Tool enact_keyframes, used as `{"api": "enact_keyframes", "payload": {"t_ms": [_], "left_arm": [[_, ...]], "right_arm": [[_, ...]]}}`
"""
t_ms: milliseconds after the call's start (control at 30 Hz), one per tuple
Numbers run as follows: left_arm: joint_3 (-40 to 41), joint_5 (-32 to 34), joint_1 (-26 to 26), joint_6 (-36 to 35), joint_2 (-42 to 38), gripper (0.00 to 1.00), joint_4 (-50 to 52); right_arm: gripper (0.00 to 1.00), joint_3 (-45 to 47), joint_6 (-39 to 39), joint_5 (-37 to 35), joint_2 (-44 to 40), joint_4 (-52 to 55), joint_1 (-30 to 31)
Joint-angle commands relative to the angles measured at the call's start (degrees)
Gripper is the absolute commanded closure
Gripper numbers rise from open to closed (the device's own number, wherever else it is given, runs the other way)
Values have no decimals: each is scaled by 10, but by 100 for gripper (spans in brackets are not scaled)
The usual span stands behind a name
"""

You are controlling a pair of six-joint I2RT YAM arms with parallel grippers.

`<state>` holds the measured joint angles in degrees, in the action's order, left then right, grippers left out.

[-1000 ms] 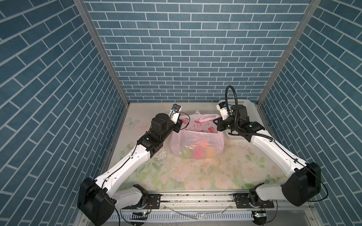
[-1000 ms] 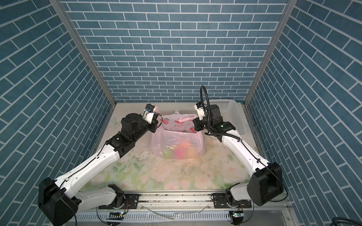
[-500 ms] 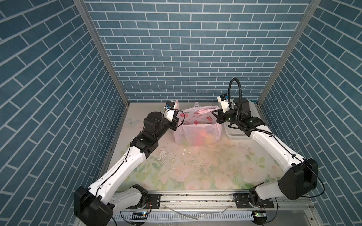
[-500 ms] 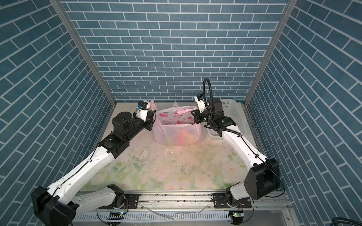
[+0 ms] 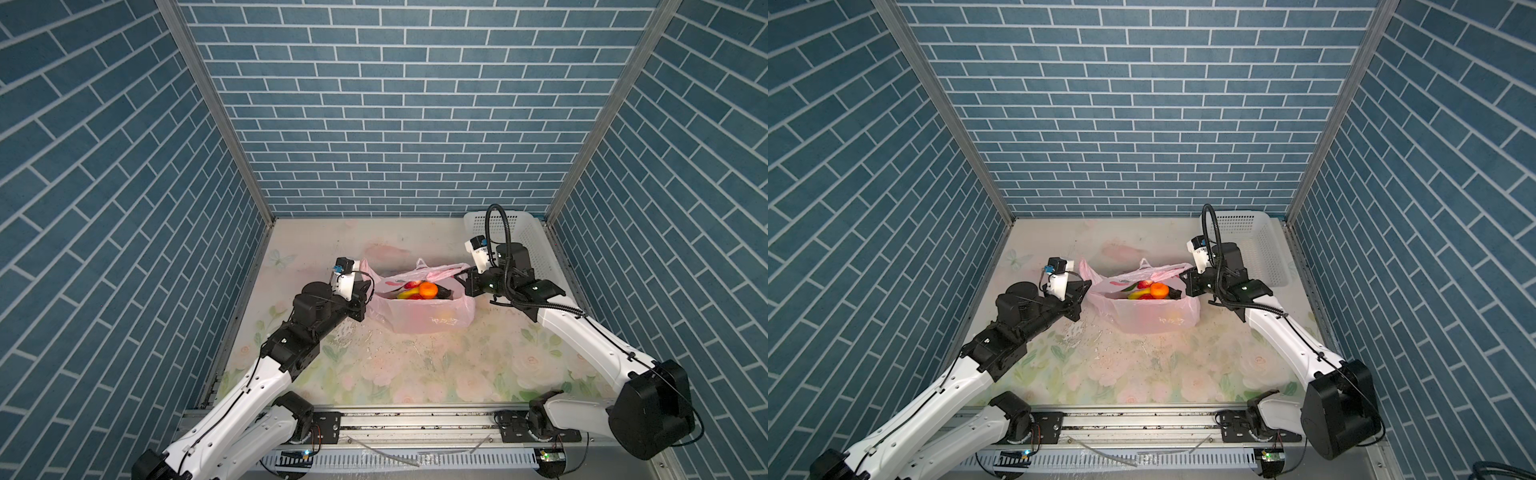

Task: Untie the knot of the plastic bag and take out the fruit
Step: Place the plastic bag at the center of the table.

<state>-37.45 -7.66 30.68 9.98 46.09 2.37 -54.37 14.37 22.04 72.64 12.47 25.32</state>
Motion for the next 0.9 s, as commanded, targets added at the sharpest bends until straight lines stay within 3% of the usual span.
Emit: {"api": "enact_keyframes", "payload": {"t_ms": [0,67,167,333,467,633,867], "left_arm": [[-2,-5,5,15,-13,100,1],[-13,-7,10,13,-7,100,-2],[-23,-10,19,8,7,100,-7],[-41,-4,31,10,20,100,-24],[-51,-3,42,11,29,100,-33],[-60,-4,52,7,33,100,-39],[-57,-5,72,5,33,100,-51]], "right_arm": [[69,7,10,-4,-24,31,-1],[55,-7,9,-17,-41,73,0],[46,-32,7,-52,-74,144,2],[43,-72,-4,-113,-125,252,45],[47,-95,9,-155,-149,295,106],[51,-113,58,-149,-137,274,150],[43,-121,127,-238,-84,144,168]]}}
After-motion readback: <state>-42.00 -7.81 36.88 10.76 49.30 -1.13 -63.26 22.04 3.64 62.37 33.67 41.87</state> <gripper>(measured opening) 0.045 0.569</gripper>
